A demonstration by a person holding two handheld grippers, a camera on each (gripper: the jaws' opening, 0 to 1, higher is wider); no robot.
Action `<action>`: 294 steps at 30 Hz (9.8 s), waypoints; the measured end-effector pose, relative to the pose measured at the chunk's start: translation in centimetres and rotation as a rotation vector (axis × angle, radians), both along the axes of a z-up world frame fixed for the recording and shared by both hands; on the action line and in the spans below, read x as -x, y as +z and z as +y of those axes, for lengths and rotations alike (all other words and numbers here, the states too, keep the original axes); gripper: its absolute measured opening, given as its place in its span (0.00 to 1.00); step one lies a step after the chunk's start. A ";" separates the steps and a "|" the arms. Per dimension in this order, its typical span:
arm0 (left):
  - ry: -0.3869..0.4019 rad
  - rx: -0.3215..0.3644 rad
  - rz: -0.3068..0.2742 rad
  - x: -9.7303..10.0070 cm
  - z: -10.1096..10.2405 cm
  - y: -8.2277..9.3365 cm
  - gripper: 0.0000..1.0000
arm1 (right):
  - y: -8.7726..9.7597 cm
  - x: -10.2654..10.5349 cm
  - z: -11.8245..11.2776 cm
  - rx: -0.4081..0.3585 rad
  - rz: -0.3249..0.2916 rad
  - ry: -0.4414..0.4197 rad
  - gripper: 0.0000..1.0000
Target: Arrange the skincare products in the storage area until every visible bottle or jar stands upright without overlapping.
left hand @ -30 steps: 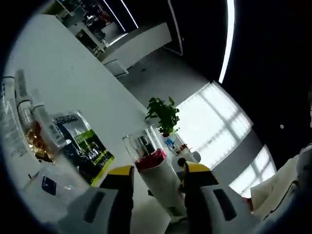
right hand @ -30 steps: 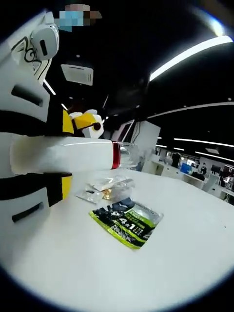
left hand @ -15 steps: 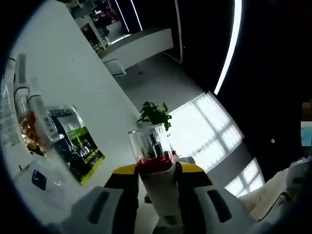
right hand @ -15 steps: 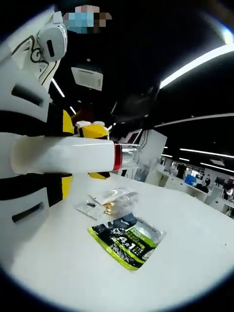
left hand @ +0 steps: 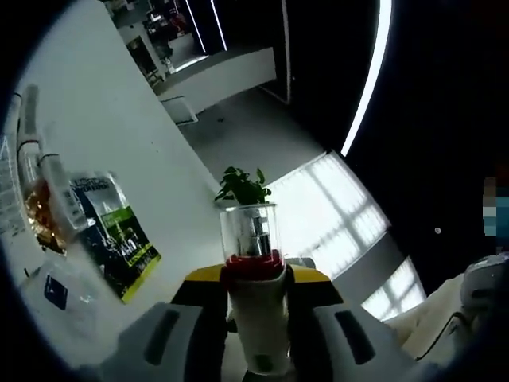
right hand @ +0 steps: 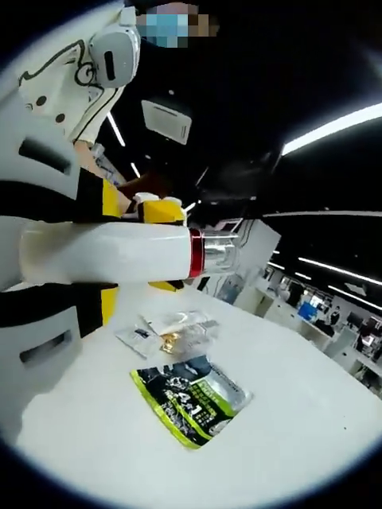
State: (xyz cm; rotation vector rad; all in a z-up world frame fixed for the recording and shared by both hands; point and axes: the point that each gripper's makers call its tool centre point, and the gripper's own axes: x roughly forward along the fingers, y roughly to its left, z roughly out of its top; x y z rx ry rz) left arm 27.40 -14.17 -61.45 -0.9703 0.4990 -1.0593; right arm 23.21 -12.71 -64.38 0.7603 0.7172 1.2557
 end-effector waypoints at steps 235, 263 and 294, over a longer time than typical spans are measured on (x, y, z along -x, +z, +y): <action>0.103 -0.935 -0.519 7.3 13.0 -0.7 0.99 | 1.2 1.9 -4.7 0.844 -0.758 -0.185 1.00; 0.095 -0.946 -0.508 7.8 14.9 -1.5 0.99 | 0.6 4.5 0.2 0.757 -0.760 -0.083 0.99; -0.128 -1.178 -0.705 2.4 17.9 -3.6 0.69 | -1.6 4.2 4.4 0.803 -0.691 0.050 0.95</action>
